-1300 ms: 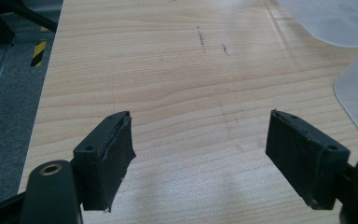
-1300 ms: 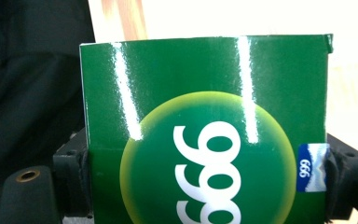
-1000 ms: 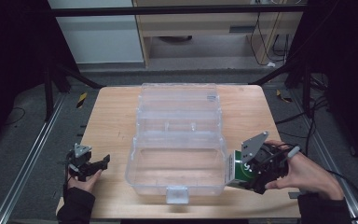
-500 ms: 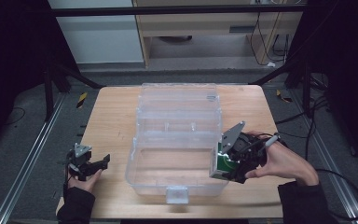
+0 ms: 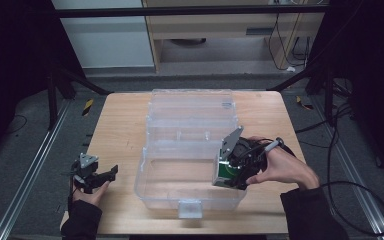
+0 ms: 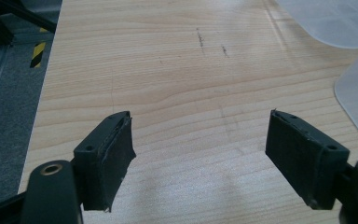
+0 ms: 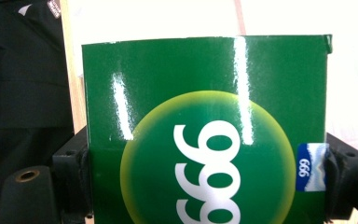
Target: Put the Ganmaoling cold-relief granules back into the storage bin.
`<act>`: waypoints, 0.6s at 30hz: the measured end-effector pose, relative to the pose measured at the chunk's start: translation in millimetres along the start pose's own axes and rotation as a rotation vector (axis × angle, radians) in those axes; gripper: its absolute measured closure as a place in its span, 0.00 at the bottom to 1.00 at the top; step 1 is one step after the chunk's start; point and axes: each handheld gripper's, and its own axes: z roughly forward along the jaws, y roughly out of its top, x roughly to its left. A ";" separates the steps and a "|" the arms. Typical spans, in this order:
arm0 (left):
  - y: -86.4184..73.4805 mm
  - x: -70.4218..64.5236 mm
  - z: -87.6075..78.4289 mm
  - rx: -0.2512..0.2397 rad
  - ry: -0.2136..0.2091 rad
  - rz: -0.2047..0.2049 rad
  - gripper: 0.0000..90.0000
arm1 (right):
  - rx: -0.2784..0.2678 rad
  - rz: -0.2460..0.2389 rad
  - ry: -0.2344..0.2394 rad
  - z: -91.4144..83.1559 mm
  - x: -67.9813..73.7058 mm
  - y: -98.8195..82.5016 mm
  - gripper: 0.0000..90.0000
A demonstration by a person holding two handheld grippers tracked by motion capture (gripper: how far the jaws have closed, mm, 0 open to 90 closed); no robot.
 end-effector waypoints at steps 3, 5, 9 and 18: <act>0.1 0.1 -0.2 -0.001 0.000 0.000 0.25 | 0.007 -0.006 0.006 5.9 0.6 2.1 0.17; 0.0 0.1 -0.2 -0.001 0.001 0.000 0.25 | 0.013 -0.014 0.003 9.2 0.9 3.0 0.17; 0.1 0.1 -0.3 -0.001 0.001 0.000 0.25 | 0.017 -0.008 0.001 16.1 1.1 3.1 0.17; 0.2 0.5 -0.7 -0.003 0.002 0.000 0.25 | 0.064 -0.023 -0.004 30.8 3.6 4.4 0.17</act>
